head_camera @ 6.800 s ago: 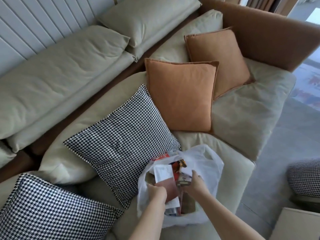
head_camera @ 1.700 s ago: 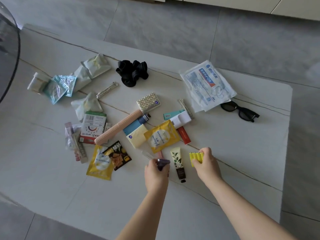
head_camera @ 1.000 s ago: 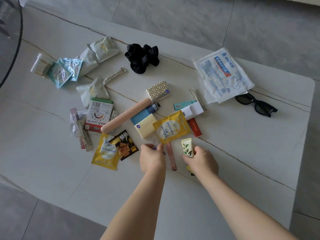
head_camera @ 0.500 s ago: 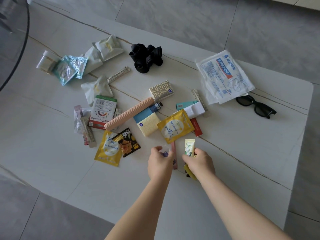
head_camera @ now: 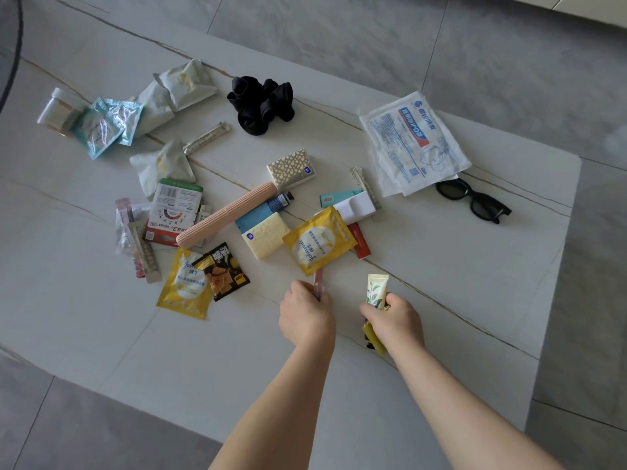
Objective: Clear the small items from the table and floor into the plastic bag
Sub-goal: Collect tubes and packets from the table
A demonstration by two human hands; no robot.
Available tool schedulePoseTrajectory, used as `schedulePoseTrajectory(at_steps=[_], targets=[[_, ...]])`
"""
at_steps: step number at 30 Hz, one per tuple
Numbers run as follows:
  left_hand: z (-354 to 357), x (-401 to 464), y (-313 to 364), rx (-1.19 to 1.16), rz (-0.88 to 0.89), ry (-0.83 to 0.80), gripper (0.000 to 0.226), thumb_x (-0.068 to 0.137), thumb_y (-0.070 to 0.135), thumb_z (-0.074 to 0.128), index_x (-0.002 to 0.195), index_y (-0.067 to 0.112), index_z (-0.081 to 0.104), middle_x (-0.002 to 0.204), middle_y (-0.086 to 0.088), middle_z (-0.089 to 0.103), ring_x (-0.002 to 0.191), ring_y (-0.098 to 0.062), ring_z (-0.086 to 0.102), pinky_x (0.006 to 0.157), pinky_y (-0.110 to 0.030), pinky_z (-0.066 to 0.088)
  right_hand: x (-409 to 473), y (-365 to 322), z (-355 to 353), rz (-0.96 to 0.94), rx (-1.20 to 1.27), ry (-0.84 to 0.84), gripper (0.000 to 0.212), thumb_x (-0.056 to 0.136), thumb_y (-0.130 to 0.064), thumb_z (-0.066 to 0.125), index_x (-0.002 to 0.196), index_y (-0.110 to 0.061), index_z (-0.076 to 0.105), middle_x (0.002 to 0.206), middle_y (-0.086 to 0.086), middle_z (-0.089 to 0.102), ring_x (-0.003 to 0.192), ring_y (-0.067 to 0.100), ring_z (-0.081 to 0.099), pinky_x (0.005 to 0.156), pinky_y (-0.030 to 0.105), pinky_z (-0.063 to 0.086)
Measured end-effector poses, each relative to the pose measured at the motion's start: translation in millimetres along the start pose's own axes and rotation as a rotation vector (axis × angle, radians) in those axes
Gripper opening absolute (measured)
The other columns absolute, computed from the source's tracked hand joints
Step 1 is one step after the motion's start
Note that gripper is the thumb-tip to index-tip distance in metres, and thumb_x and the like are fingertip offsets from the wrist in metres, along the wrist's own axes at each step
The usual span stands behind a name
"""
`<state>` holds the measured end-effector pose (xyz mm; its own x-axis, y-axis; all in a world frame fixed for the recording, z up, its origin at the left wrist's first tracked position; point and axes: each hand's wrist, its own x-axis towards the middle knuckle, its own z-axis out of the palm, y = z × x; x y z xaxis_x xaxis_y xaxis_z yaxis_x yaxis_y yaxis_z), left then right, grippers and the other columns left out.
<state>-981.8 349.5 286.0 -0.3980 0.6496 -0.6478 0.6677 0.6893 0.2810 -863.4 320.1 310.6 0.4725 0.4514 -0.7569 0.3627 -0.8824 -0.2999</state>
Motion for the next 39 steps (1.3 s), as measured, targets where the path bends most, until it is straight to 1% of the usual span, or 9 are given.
schedulePoseTrajectory(at_steps=[3, 5, 8, 12, 16, 25, 32, 35, 39], targets=[[-5.7, -1.6, -8.1, -0.193, -0.072, -0.123, 0.016, 0.083, 0.032, 0.06, 0.092, 0.019, 0.054, 0.071, 0.004, 0.067, 0.074, -0.019, 0.067, 0.071, -0.035, 0.055, -4.7, 1.0, -6.8, -0.021, 0.04, -0.072, 0.016, 0.078, -0.031, 0.064, 0.078, -0.015, 0.062, 0.069, -0.002, 0.063, 0.069, 0.019, 0.058, 0.056, 0.024, 0.039], [-15.7, -8.8, -12.9, -0.432, -0.142, -0.23, 0.021, 0.082, 0.024, 0.066, 0.097, 0.011, 0.06, 0.071, -0.002, 0.067, 0.055, -0.018, 0.066, 0.063, -0.034, 0.059, -11.6, 0.1, -12.4, -0.031, 0.089, -0.146, 0.015, 0.079, -0.032, 0.065, 0.08, -0.017, 0.062, 0.073, -0.002, 0.064, 0.072, 0.019, 0.059, 0.058, 0.024, 0.04], [-40.9, -31.3, -18.7, -0.595, -0.195, -0.328, 0.017, 0.086, 0.019, 0.068, 0.081, 0.003, 0.062, 0.057, -0.008, 0.062, 0.034, -0.013, 0.054, 0.04, -0.02, 0.044, -27.0, -2.9, -20.3, -0.031, 0.178, -0.239, 0.016, 0.079, -0.032, 0.067, 0.082, -0.017, 0.064, 0.08, 0.001, 0.066, 0.082, 0.023, 0.063, 0.068, 0.027, 0.046], [-83.9, -71.7, -24.1, -0.684, -0.242, -0.425, 0.025, 0.09, 0.026, 0.064, 0.073, 0.008, 0.059, 0.042, -0.001, 0.054, 0.033, -0.012, 0.039, 0.04, -0.018, 0.029, -63.2, -15.1, -36.8, -0.052, 0.267, -0.348, 0.017, 0.081, -0.033, 0.068, 0.086, -0.016, 0.064, 0.078, 0.005, 0.067, 0.077, 0.026, 0.068, 0.072, 0.036, 0.056], [-129.5, -114.6, -33.9, -0.831, -0.223, -0.4, 0.021, 0.089, 0.023, 0.065, 0.085, 0.003, 0.06, 0.046, -0.004, 0.056, 0.037, -0.016, 0.042, 0.043, -0.02, 0.03, -115.1, -31.6, -59.5, -0.109, 0.307, -0.396, 0.024, 0.084, -0.035, 0.067, 0.097, -0.015, 0.065, 0.085, 0.006, 0.07, 0.073, 0.02, 0.067, 0.067, 0.029, 0.054], [-236.8, -231.7, -88.6, -1.088, -0.204, -0.327, 0.026, 0.094, 0.028, 0.057, 0.093, 0.002, 0.059, 0.05, -0.003, 0.05, 0.03, -0.011, 0.038, 0.032, -0.013, 0.027, -255.7, -50.0, -82.1, -0.103, 0.36, -0.62, 0.046, 0.077, -0.052, 0.07, 0.104, -0.015, 0.063, 0.106, 0.012, 0.069, 0.102, 0.03, 0.065, 0.071, 0.036, 0.057], [-307.2, -301.9, -166.8, -1.283, -0.213, -0.115, 0.024, 0.094, 0.023, 0.057, 0.08, 0.003, 0.056, 0.051, -0.007, 0.052, 0.029, -0.014, 0.042, 0.035, -0.012, 0.033, -365.0, -65.5, -66.6, -0.15, 0.194, -0.834, 0.036, 0.092, -0.028, 0.059, 0.118, -0.004, 0.055, 0.1, 0.02, 0.067, 0.087, 0.032, 0.065, 0.087, 0.054, 0.053], [-334.9, -323.5, -209.6, -1.366, -0.218, -0.047, 0.028, 0.097, 0.02, 0.053, 0.075, 0.001, 0.053, 0.047, -0.008, 0.048, 0.025, -0.011, 0.036, 0.035, -0.009, 0.03, -413.8, -78.3, -45.7, -0.208, 0.113, -0.876, 0.033, 0.091, -0.021, 0.057, 0.118, -0.003, 0.055, 0.102, 0.023, 0.065, 0.087, 0.034, 0.064, 0.079, 0.052, 0.056], [-364.8, -347.3, -276.8, -1.534, -0.238, 0.018, 0.037, 0.098, 0.021, 0.049, 0.067, 0.001, 0.048, 0.046, -0.004, 0.038, 0.03, -0.006, 0.031, 0.041, -0.007, 0.027, -487.2, -89.5, -3.8, -0.297, -0.016, -0.941, 0.011, 0.093, -0.015, 0.052, 0.1, -0.007, 0.057, 0.086, 0.015, 0.064, 0.072, 0.026, 0.064, 0.055, 0.035, 0.055]])
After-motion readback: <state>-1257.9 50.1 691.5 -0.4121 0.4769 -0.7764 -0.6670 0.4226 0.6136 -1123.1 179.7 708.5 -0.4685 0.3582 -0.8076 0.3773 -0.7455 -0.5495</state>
